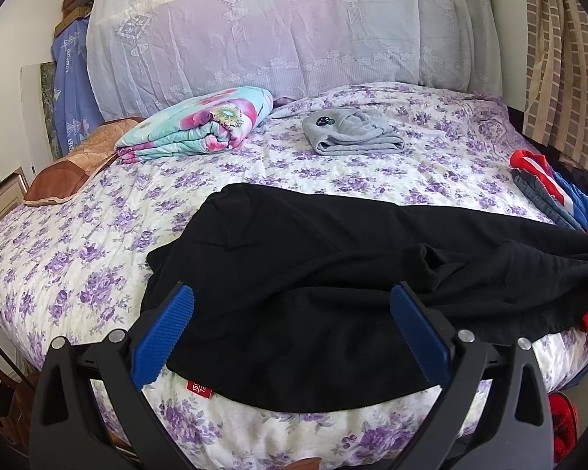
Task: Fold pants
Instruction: 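Position both grippers open over the waistband of the black pants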
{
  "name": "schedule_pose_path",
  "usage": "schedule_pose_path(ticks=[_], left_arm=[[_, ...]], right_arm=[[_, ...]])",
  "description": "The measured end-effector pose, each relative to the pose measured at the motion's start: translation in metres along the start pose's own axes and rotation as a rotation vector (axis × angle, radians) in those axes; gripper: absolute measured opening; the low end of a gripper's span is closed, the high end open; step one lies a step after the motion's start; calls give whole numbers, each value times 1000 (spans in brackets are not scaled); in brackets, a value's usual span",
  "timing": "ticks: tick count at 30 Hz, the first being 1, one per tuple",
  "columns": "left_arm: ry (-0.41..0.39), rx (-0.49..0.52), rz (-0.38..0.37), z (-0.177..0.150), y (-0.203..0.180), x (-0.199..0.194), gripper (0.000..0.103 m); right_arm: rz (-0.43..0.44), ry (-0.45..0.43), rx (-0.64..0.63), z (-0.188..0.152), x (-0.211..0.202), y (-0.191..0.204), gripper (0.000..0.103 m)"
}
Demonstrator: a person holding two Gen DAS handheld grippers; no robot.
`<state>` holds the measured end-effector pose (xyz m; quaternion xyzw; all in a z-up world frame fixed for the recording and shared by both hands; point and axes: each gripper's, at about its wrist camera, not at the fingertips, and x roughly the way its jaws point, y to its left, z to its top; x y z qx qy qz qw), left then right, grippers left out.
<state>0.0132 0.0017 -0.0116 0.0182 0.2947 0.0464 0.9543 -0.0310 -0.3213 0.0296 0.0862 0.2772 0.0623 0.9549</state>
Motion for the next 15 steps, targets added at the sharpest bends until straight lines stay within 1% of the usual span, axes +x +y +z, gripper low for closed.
schedule_pose_path(ticks=[4, 15], left_arm=[[11, 3, 4, -1, -1, 3, 98], [29, 4, 4, -4, 3, 8, 98]], right_arm=[[6, 15, 25, 1, 4, -4, 99], [5, 19, -20, -5, 5, 9, 99]])
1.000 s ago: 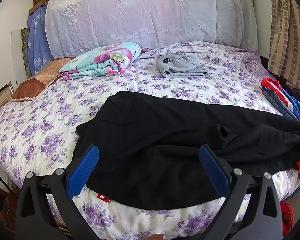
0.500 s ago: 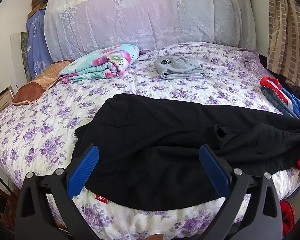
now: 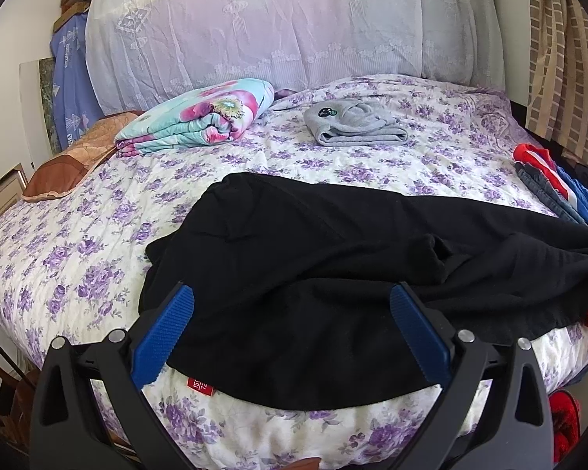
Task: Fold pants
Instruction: 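Position both grippers open over the waistband of the black pants, then grasp the black pants waistband with both grippers and lift it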
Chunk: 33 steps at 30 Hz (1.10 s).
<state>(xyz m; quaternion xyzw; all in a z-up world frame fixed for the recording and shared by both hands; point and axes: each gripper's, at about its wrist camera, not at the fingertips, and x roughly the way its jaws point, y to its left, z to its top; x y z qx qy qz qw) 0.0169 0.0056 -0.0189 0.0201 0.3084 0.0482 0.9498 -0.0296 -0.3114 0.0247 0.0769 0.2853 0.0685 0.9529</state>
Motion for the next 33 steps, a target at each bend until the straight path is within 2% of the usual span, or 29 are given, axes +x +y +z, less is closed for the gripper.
schedule_pose_path(ticks=[33], left_arm=[[9, 3, 1, -4, -2, 3, 98]], right_arm=[[3, 30, -5, -4, 9, 5, 99]])
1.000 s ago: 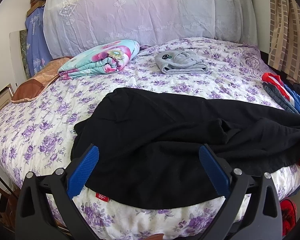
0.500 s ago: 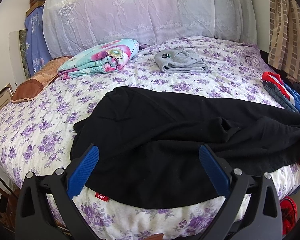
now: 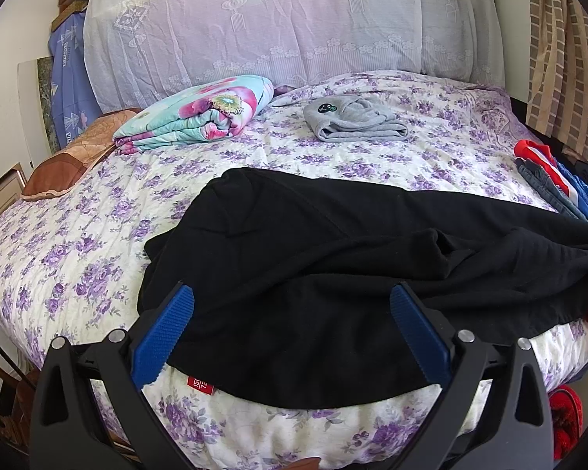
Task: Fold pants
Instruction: 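Grasp the black pants waistband with both grippers and lift it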
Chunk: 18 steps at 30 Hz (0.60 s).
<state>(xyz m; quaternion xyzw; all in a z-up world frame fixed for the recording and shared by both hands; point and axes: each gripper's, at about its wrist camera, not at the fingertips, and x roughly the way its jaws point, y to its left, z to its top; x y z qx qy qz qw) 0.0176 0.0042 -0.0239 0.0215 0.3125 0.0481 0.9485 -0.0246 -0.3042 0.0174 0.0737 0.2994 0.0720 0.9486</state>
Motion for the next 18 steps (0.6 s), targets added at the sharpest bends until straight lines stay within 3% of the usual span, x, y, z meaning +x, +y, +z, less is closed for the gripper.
schedule_pose_path(ticks=[7, 10, 18], left_arm=[[17, 9, -6, 0, 5, 6, 98], [56, 5, -37, 1, 24, 17, 98], [232, -255, -202, -22, 120, 48, 98]], right_arm=[[5, 13, 3, -3, 5, 0, 99], [49, 49, 16, -6, 15, -5, 99], [239, 198, 280, -18, 51, -57, 99]])
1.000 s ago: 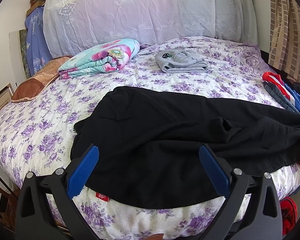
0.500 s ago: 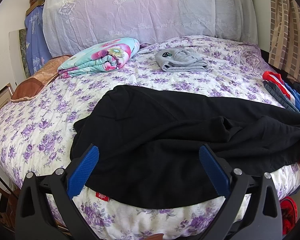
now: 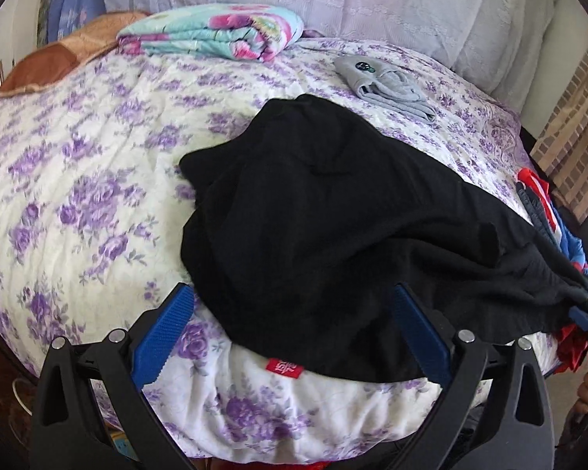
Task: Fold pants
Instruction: 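Grasp the black pants waistband with both grippers and lift it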
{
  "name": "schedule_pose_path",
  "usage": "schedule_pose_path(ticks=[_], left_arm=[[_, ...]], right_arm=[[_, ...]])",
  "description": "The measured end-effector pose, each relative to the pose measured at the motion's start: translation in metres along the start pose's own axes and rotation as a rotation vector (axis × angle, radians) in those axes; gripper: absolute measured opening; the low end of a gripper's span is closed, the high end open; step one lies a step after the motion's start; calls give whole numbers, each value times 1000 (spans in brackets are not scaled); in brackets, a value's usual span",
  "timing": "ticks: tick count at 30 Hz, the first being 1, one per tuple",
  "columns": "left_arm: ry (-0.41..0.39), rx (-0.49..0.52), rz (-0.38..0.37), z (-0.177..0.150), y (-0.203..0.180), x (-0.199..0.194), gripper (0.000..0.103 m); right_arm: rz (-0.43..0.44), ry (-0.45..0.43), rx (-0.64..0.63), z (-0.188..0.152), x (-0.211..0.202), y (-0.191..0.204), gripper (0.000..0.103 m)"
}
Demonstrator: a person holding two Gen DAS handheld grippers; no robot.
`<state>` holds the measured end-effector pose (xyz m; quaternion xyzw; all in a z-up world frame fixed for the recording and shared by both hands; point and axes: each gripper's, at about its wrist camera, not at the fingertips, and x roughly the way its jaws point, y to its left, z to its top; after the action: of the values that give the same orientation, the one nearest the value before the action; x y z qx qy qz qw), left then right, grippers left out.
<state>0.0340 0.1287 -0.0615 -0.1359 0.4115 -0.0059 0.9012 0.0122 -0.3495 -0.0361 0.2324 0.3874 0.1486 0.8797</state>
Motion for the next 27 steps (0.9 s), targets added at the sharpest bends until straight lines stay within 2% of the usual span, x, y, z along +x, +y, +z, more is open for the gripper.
schedule_pose_path(ticks=[4, 9, 14, 17, 18, 19, 20, 22, 23, 27], left_arm=[[41, -64, -52, -4, 14, 16, 98], [41, -30, -59, 0, -2, 36, 98], [31, -38, -30, 19, -14, 59, 98], [16, -76, -86, 37, -19, 66, 98], [11, -88, -105, 42, -19, 68, 95], [5, -98, -123, 47, -20, 70, 74], [9, -110, -140, 51, -19, 71, 60], [17, -158, -219, 58, -12, 72, 25], [11, -178, -241, 61, -8, 70, 20], [-66, -216, -291, 67, 3, 44, 13]], right_arm=[[29, 34, 69, 1, 0, -19, 99], [9, 92, 50, -4, 1, -26, 99], [-6, 117, 25, -8, -7, -25, 99], [-25, 120, 6, -7, -16, -24, 99], [-35, 112, 2, -9, -22, -23, 99], [-54, 98, -3, -9, -29, -22, 99], [-68, 88, -1, -10, -34, -22, 99], [-75, 72, 32, -11, -39, -27, 99], [-71, 70, 53, -12, -39, -30, 99], [-22, 67, 148, -17, -32, -44, 99]])
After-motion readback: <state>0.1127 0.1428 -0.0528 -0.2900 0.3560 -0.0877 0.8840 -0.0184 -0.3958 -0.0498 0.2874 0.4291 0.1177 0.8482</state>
